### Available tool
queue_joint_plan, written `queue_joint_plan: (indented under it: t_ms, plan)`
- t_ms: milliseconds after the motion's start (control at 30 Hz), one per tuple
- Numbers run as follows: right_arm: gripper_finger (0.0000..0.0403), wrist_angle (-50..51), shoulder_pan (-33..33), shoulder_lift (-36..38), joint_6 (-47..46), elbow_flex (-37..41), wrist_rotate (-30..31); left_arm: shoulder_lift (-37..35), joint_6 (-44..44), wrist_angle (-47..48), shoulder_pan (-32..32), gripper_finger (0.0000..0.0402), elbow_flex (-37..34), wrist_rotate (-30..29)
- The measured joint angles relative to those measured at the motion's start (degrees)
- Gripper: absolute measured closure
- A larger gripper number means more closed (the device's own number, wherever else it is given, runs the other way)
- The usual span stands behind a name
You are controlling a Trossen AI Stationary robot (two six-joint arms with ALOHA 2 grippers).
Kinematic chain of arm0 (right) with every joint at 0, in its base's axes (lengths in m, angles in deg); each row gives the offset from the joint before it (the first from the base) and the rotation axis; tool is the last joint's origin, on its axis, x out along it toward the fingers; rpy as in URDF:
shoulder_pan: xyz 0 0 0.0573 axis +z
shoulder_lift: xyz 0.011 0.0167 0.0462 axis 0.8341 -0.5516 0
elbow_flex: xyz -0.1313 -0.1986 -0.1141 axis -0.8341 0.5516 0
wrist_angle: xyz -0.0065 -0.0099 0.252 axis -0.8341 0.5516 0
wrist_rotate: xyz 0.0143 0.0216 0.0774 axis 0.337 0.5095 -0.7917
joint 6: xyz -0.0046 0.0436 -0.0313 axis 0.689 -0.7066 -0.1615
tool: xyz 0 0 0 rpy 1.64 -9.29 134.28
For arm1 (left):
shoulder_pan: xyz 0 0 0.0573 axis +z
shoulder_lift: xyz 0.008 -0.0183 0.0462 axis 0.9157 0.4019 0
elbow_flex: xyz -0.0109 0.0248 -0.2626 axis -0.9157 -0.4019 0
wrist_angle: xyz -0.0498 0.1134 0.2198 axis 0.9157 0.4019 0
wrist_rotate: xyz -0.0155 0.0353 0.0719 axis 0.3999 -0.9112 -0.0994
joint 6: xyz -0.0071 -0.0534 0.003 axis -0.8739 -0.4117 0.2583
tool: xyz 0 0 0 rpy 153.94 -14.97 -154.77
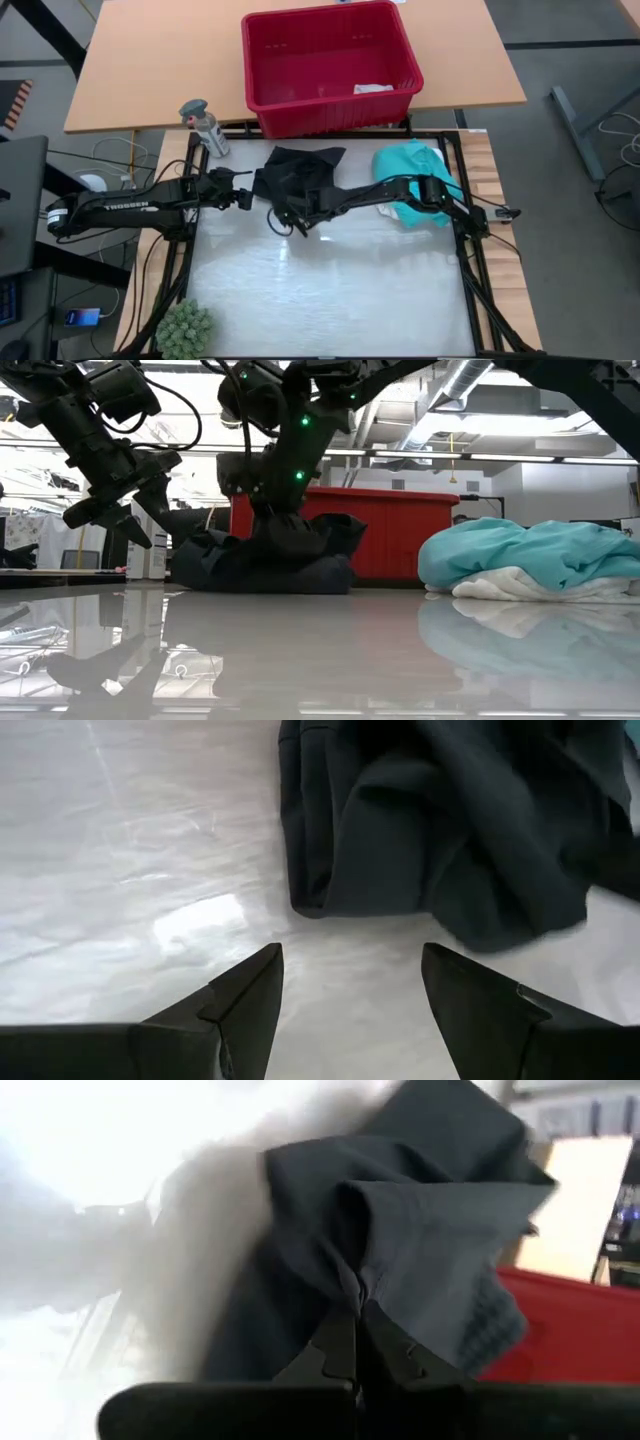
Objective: Fold Laundry from Bin
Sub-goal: Fold the black shorts
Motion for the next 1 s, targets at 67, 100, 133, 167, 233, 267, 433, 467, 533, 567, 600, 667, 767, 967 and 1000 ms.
queue_joint_plan:
  t_ms: [67, 100, 133, 167, 233, 267, 433, 467, 533, 567, 600, 667, 767, 967, 1000]
  plan:
    - [0.0381, 1.6, -0.95, 0.0, -0.26, -2.14, 0.01, 0.0, -0.1, 0.0, 0.0, 0.0174, 0.0, 0.0]
    - [0.0381, 2.73, -1.5, 0.0, -0.5, -3.49, 0.0, 0.0, -0.17, 0.0, 0.0, 0.0174, 0.0, 0.0]
    - [0.0381, 3.67, -2.08, 0.0, -0.77, -4.81, 0.02, 0.0, -0.38, 0.0, 0.0, 0.0174, 0.0, 0.0]
    - [0.0379, 4.69, -2.83, 0.06, -0.99, -6.21, 0.0, 0.0, -0.54, 0.0, 0.0, 0.0174, 0.0, 0.0]
    - [0.0374, 6.82, -4.32, 0.12, -1.89, -8.43, -0.21, 0.0, -1.07, 0.0, 0.0, 0.0174, 0.0, 0.0]
    - [0.0373, 7.82, -5.12, 0.13, -2.7, -9.49, -0.85, 0.0, -1.38, 0.0, 0.0, 0.0174, 0.0, 0.02]
    - [0.0377, 13.21, -9.83, 0.14, -7.64, -14.92, -5.6, 0.0, -2.0, -0.03, 0.0, 0.0174, 0.0, 0.0]
    - [0.0376, 13.33, -10.83, 0.2, -8.87, -15.33, -5.99, 0.0, -2.04, -0.07, 0.0, 0.0174, 0.0, 0.0]
    - [0.0367, 13.32, -12.64, 0.2, -10.58, -15.9, -7.24, 0.0, -2.5, -0.07, 0.0, 0.0174, 0.0, 0.01]
    - [0.036, 13.49, -13.58, 0.15, -11.19, -16.15, -7.76, 0.0, -2.76, -0.07, 0.0, 0.0174, 0.0, 0.0]
    - [0.0353, 13.62, -14.41, 0.1, -11.69, -16.38, -7.97, 0.0, -2.92, -0.07, 0.0, 0.0174, 0.0, 0.0]
    - [0.0341, 13.38, -15.89, 0.1, -13.11, -16.72, -9.4, 0.0, -2.93, -0.07, 0.0, 0.0174, 0.0, 0.01]
    - [0.0326, 13.37, -17.93, 0.11, -17.87, -16.76, -12.15, 0.0, -2.91, -0.07, 0.0, 0.0174, 0.0, 0.02]
    - [0.0282, 13.23, -20.78, 0.09, -21.41, -17.09, -13.57, 0.0, -2.91, -0.08, 0.0, 0.0174, 0.0, 0.0]
    - [0.0273, 13.58, -21.03, 0.02, -22.12, -17.83, -13.66, 0.0, -2.91, -0.08, 0.0, 0.0174, 0.0, 0.0]
